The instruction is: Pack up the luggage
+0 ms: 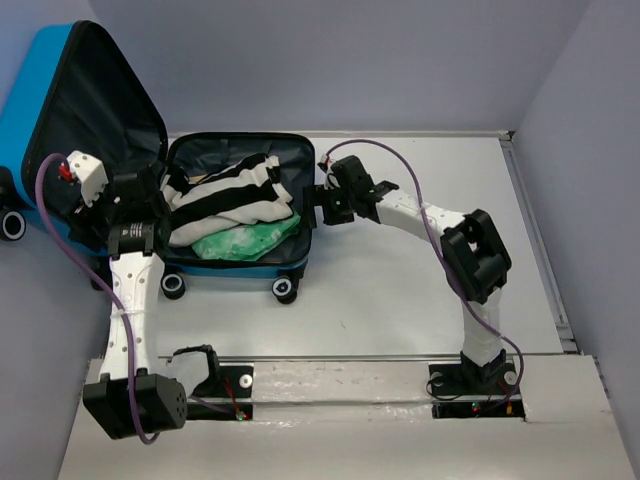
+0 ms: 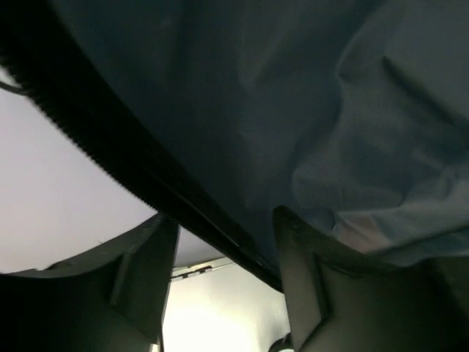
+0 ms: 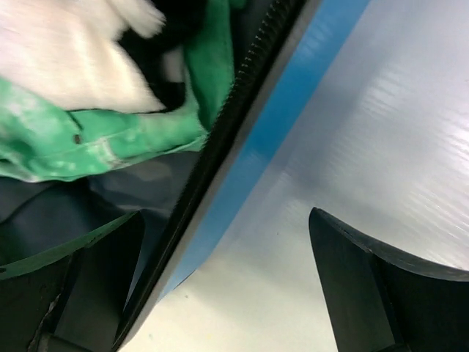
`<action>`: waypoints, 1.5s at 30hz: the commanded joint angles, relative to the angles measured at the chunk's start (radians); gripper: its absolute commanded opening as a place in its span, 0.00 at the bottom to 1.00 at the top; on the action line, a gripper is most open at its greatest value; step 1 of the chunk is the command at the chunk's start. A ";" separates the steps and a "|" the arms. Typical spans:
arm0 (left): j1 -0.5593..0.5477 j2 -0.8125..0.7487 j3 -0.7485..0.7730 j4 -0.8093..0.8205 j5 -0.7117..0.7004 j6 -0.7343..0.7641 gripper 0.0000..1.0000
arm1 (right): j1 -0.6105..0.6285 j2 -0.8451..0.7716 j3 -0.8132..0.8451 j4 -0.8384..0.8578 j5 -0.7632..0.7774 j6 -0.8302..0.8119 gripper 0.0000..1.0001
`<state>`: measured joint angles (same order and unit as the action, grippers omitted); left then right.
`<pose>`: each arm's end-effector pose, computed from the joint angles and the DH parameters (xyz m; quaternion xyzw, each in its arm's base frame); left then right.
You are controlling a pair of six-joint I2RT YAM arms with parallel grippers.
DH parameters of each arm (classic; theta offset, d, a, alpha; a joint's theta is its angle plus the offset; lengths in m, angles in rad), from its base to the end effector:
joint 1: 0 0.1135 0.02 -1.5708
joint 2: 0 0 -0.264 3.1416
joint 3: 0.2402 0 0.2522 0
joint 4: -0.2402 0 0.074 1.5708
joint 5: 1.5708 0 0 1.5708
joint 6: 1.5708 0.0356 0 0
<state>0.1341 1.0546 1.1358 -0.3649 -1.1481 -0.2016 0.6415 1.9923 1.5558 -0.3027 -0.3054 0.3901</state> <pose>0.2078 0.0608 0.3980 -0.4335 0.6079 0.4172 0.5182 0.3583 0.2809 0.2325 -0.1743 0.8893 0.3179 0.2787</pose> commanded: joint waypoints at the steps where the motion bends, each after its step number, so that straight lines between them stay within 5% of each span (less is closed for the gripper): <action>1: 0.018 -0.001 0.003 0.171 -0.082 0.086 0.54 | 0.017 0.071 0.062 0.071 -0.043 0.009 0.99; 3: 0.018 -0.013 -0.036 0.210 -0.072 0.128 0.43 | 0.026 0.103 0.093 0.074 -0.064 0.013 0.95; 4: 0.018 -0.015 -0.048 0.249 -0.070 0.145 0.29 | 0.026 0.126 0.098 0.080 -0.073 0.027 0.91; 7: 0.016 -0.015 -0.057 0.254 -0.045 0.171 0.06 | 0.026 0.129 0.076 0.091 -0.046 0.041 0.48; 8: -0.002 -0.016 -0.053 0.250 -0.032 0.172 0.06 | 0.026 0.111 0.052 0.091 0.000 0.030 0.22; 9: -0.049 -0.022 -0.051 0.248 -0.042 0.189 0.06 | 0.026 0.096 0.029 0.091 0.043 0.007 0.07; 12: -0.218 -0.051 -0.079 0.244 -0.108 0.194 0.06 | 0.026 0.076 0.004 0.091 0.054 -0.010 0.07; 18: -0.945 -0.044 -0.156 0.231 -0.400 0.143 0.06 | 0.017 0.027 -0.068 0.099 0.026 -0.034 0.07; 19: -1.111 -0.006 -0.134 0.227 -0.430 0.114 0.05 | 0.004 0.011 -0.104 0.108 0.009 -0.039 0.07; 24: -1.445 0.171 0.083 0.259 -0.469 0.123 0.06 | -0.089 -0.133 -0.253 0.111 -0.021 -0.094 0.07; 26: -1.494 0.266 0.218 0.258 -0.396 0.163 0.27 | -0.143 -0.183 -0.308 0.109 -0.070 -0.103 0.07; 27: -1.516 0.298 0.358 0.256 -0.328 0.181 0.44 | -0.170 -0.210 -0.335 0.109 -0.080 -0.106 0.07; 28: -1.556 0.352 0.425 0.256 -0.306 0.195 0.73 | -0.227 -0.263 -0.380 0.108 -0.077 -0.109 0.08; 29: -1.565 0.373 0.556 0.254 -0.267 0.244 0.81 | -0.253 -0.292 -0.398 0.106 -0.074 -0.111 0.34; 31: -1.573 0.407 0.663 0.228 -0.141 0.251 0.85 | -0.298 -0.349 -0.431 0.090 -0.077 -0.134 0.56; 32: -1.571 0.426 0.705 0.224 -0.104 0.248 0.84 | -0.331 -0.398 -0.433 0.073 -0.058 -0.141 0.80; 34: -1.533 0.436 0.781 0.206 -0.020 0.245 0.83 | -0.356 -0.437 -0.418 0.016 0.003 -0.140 0.93; 37: -1.423 0.446 0.870 0.077 0.121 0.142 0.83 | -0.394 -0.516 -0.419 -0.024 0.088 -0.094 0.89; 39: -1.218 0.450 0.901 0.003 0.288 0.073 0.82 | -0.404 -0.601 -0.421 -0.041 0.181 -0.064 0.81; 45: -0.669 0.502 0.860 -0.011 0.675 -0.054 0.80 | -0.445 -0.736 -0.352 -0.150 0.648 -0.011 0.33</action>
<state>-0.7830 1.5166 2.0163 -0.3225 -0.7933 -0.1390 0.2401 1.3563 1.1114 -0.4480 -0.0292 0.3264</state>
